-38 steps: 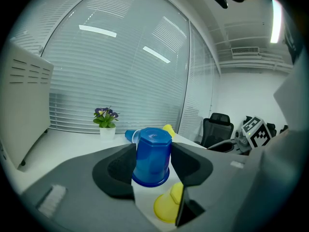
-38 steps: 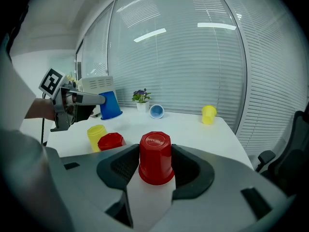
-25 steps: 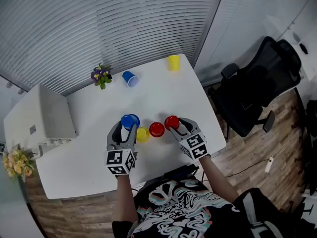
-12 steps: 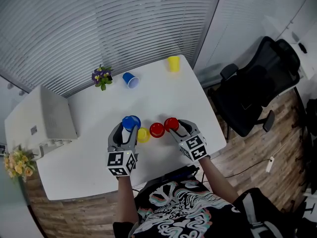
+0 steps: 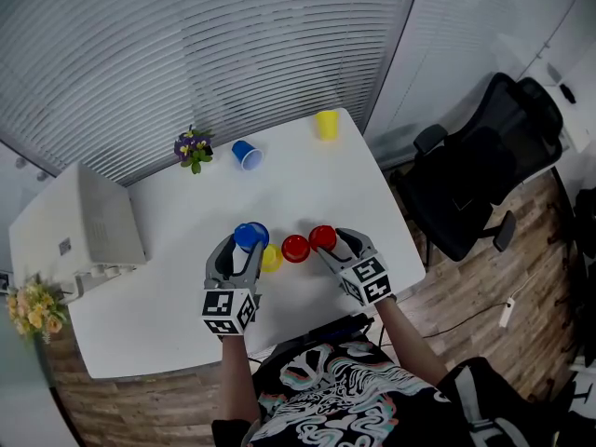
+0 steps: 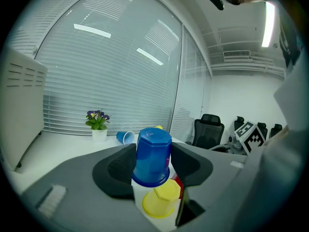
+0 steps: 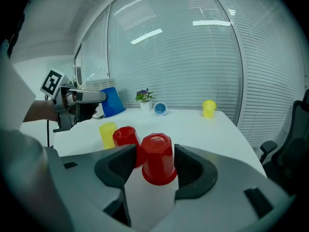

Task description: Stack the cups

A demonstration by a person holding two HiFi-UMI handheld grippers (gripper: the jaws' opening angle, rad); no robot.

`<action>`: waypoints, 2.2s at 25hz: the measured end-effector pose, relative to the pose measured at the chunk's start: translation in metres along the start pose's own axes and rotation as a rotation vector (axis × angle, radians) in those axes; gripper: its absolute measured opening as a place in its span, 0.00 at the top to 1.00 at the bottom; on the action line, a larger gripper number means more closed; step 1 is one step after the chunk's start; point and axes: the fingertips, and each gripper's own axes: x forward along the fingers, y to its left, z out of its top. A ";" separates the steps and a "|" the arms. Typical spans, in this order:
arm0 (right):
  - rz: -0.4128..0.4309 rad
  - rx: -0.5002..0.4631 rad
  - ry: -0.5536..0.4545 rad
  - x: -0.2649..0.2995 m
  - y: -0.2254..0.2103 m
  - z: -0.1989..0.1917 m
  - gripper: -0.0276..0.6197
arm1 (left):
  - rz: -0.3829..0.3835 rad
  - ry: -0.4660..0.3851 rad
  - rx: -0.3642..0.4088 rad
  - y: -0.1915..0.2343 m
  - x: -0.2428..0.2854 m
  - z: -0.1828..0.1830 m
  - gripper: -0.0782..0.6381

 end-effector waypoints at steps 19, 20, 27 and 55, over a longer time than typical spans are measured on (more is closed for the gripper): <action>0.010 0.030 -0.036 -0.019 0.009 0.002 0.55 | -0.236 0.108 0.138 -0.058 0.007 -0.011 0.58; 0.011 0.031 -0.037 -0.020 0.009 0.002 0.55 | -0.239 0.114 0.140 -0.059 0.008 -0.012 0.58; 0.011 0.038 -0.037 -0.022 0.006 -0.001 0.56 | -0.243 0.146 0.160 -0.063 0.011 -0.018 0.58; 0.029 0.046 -0.042 -0.028 -0.002 -0.003 0.56 | -0.260 0.126 0.129 -0.064 0.010 -0.019 0.51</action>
